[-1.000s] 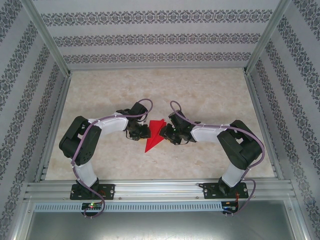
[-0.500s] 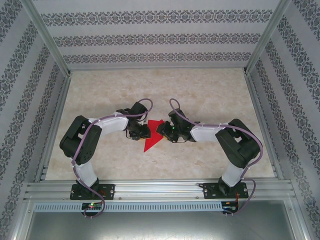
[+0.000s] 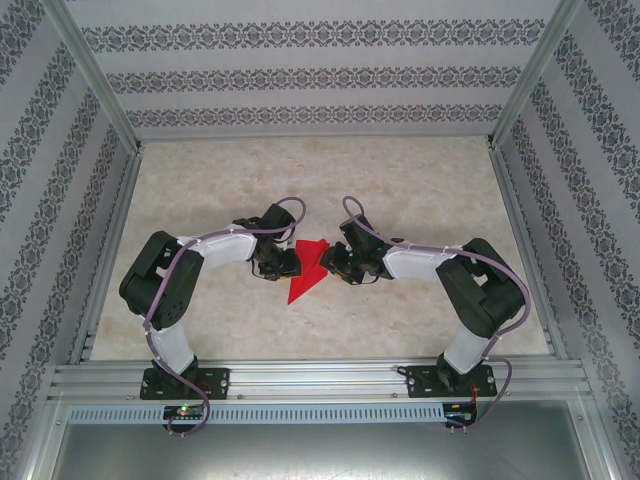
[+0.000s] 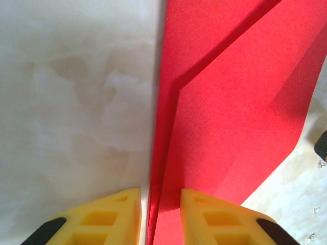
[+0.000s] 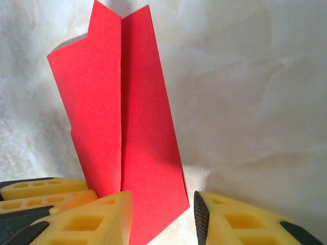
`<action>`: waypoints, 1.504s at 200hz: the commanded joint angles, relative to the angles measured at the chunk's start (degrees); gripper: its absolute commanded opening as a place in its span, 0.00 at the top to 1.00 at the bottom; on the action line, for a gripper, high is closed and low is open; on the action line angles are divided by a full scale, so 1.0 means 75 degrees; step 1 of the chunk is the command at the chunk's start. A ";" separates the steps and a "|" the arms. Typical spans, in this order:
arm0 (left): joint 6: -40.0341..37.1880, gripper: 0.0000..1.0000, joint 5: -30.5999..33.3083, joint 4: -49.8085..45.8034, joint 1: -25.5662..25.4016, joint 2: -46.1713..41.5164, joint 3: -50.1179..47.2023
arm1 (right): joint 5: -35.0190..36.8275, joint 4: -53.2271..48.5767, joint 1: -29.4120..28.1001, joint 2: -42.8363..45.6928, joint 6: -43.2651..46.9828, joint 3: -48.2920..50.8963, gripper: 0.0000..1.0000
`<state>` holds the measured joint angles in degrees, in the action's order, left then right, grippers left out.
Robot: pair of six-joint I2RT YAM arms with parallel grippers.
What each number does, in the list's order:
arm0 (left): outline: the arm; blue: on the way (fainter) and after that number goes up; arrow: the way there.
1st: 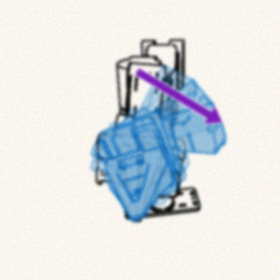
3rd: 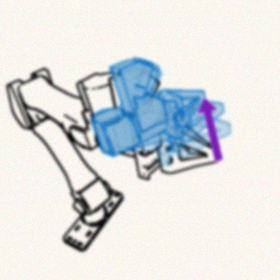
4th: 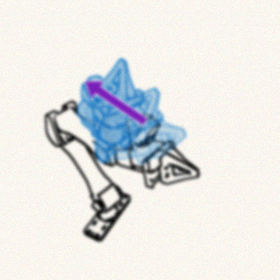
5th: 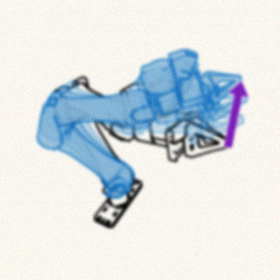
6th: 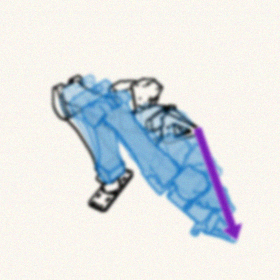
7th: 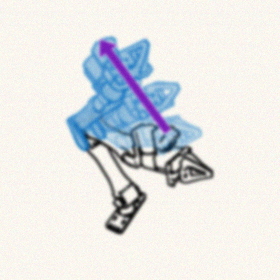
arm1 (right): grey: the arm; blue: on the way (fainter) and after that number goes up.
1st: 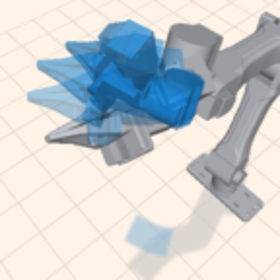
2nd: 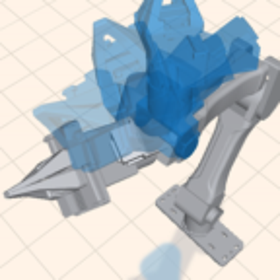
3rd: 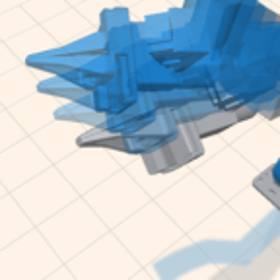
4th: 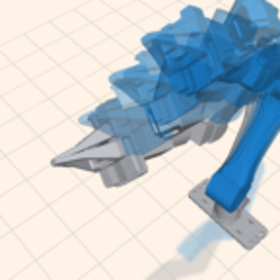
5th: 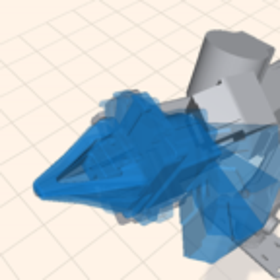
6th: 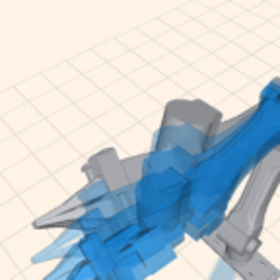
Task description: Fold a paper plane with a square sheet of paper (pick it up from the middle)
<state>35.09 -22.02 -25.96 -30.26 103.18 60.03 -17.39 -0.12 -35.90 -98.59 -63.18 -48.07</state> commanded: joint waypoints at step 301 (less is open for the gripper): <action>0.0337 0.79 -0.1101 0.0824 -0.0325 -0.0034 -0.0481 | -0.0982 0.1631 0.0117 -0.0160 -0.0221 0.0306 0.60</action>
<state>36.88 -23.94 -22.09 -30.04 102.26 57.71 -21.12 6.35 -35.62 -100.75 -65.56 -47.29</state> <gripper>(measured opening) 0.209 0.390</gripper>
